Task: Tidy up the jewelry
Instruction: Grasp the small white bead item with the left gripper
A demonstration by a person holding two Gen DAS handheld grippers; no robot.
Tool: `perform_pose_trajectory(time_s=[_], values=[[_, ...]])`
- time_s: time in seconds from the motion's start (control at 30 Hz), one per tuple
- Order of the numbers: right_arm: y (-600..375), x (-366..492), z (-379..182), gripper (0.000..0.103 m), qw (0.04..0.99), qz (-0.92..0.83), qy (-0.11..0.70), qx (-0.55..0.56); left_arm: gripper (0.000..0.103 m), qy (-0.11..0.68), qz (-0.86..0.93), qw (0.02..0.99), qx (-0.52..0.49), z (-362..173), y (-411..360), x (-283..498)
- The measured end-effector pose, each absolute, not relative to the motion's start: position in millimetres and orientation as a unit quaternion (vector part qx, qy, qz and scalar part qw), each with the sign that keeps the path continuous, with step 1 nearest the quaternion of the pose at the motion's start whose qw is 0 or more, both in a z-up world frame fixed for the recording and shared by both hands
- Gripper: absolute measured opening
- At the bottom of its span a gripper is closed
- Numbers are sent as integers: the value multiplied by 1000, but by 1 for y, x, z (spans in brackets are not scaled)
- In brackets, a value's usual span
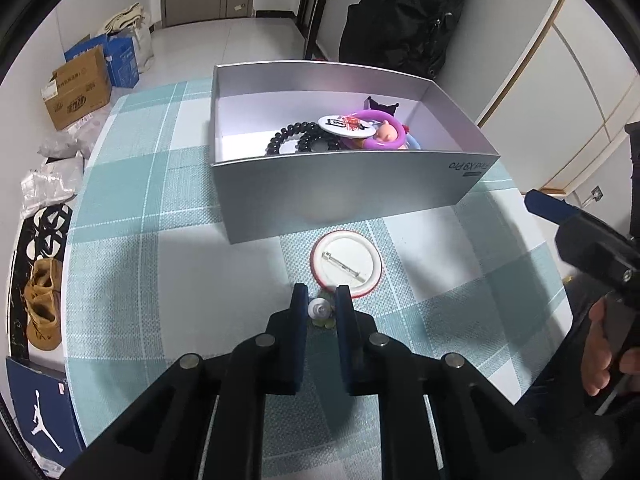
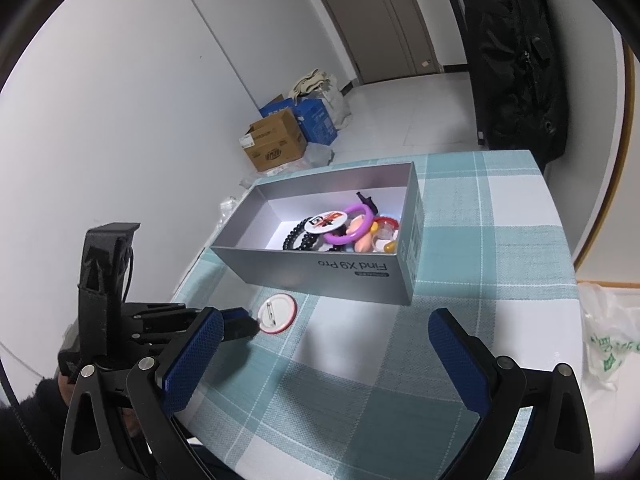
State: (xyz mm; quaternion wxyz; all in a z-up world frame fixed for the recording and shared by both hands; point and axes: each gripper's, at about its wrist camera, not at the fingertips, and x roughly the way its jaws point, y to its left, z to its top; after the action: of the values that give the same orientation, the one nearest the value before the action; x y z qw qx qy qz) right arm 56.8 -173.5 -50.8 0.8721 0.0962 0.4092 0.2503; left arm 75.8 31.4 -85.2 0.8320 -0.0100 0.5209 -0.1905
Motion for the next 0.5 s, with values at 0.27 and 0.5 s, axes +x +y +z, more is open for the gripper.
perform_pose_trajectory(time_s=[0.27, 0.5], values=[[-160, 58, -61, 103, 866, 256, 421, 82, 9, 498, -205, 841, -51, -66, 44, 73], [-129, 68, -78, 102, 857, 273, 436, 47, 9, 437, -210, 871, -77, -33, 59, 64]])
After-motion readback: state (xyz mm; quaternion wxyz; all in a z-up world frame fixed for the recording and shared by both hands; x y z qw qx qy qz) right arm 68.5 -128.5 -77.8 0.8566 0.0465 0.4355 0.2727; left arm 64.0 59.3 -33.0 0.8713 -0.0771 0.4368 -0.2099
